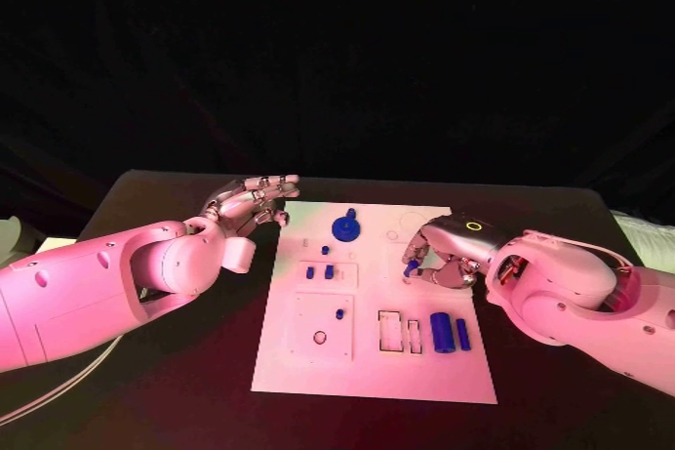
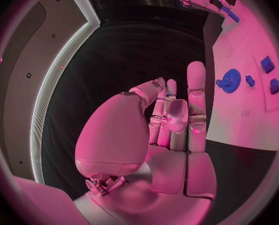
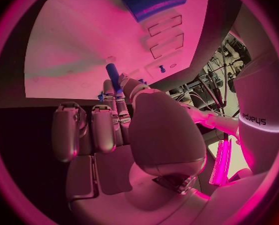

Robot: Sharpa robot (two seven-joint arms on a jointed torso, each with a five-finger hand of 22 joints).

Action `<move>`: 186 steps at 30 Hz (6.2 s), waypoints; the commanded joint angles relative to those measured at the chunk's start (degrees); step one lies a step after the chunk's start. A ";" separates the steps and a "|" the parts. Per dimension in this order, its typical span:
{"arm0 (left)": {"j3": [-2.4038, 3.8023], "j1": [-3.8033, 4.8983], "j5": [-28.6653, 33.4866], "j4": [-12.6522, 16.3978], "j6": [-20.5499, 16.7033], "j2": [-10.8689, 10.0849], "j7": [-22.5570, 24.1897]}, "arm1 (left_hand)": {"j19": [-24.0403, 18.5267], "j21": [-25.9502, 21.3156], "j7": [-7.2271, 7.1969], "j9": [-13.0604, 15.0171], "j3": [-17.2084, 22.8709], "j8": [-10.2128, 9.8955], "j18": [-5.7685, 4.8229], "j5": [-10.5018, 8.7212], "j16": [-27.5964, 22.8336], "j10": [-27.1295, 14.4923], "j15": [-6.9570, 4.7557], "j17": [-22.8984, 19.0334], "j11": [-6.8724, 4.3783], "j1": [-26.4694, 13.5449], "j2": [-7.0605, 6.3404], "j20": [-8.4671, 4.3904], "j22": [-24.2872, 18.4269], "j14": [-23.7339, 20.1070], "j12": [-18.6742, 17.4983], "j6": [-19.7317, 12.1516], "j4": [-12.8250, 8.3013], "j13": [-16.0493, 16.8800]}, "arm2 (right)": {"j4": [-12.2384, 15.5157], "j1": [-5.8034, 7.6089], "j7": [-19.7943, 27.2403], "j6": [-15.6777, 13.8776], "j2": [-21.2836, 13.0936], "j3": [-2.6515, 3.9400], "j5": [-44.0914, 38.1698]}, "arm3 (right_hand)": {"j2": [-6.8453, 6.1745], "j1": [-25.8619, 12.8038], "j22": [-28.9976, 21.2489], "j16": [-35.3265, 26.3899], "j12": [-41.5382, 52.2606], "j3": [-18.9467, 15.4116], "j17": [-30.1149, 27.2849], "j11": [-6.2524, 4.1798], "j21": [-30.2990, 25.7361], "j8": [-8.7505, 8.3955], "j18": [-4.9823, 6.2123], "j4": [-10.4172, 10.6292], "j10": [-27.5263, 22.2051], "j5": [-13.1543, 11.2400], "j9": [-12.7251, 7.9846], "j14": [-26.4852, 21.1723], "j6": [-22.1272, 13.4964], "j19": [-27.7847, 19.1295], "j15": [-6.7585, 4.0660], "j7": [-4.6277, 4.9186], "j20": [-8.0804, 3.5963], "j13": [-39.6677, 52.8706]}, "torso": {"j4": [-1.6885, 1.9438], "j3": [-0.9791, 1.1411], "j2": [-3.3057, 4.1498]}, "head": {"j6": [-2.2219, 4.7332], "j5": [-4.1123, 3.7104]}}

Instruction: Assemble the parts on the task board

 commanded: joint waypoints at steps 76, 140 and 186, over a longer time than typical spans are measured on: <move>0.04 -0.09 0.20 -0.18 1.59 1.82 -0.24 | -0.41 -0.57 -0.11 0.07 -0.14 0.26 0.62 0.12 -0.29 -0.81 0.11 -0.73 -0.06 -0.41 0.50 0.11 -0.28 -0.64 0.66 0.13 -0.21 0.19 | -0.34 -8.83 0.45 1.23 16.69 -2.21 -3.77 | -0.31 0.75 -0.30 -0.08 -1.76 1.78 -0.54 0.51 -0.14 -0.79 0.48 -1.71 -0.14 0.24 0.21 2.94 -0.27 -0.17 -0.02 0.95 -0.31 -0.14 | 0.17 -0.05 0.07 | -1.33 2.93; -0.35 -0.16 0.20 -0.56 1.80 2.01 -0.17 | -0.46 -0.65 -0.13 0.08 -0.21 0.35 0.63 0.12 -0.34 -0.93 0.11 -0.90 -0.08 -0.55 0.61 0.12 -0.33 -0.74 0.99 0.19 -0.23 0.29 | 13.99 -8.22 -21.02 -7.08 -12.54 -2.39 12.23 | 0.44 -8.50 7.59 7.85 61.22 -26.38 9.00 -2.45 6.05 6.13 -1.27 11.17 10.25 13.34 2.36 4.59 -7.62 3.49 -2.32 -0.76 -2.38 65.20 | -2.19 -0.83 -1.15 | -0.25 -4.45; -0.39 -0.17 0.20 -0.18 3.35 1.36 -0.73 | -0.51 -0.72 -0.12 0.07 -0.40 0.38 0.63 0.09 -0.38 -1.12 0.12 -1.07 -0.05 -0.84 0.52 0.14 -0.38 -0.83 1.22 0.17 -0.20 0.35 | 8.02 -12.44 -21.75 -4.15 -4.07 -2.43 10.25 | 2.02 -6.85 7.80 8.11 61.42 -27.24 9.39 -2.68 6.17 7.60 -1.31 10.78 10.07 14.07 3.50 4.62 -7.11 3.51 -2.49 -1.05 -2.48 66.45 | -2.25 -0.96 -1.22 | -0.98 -3.27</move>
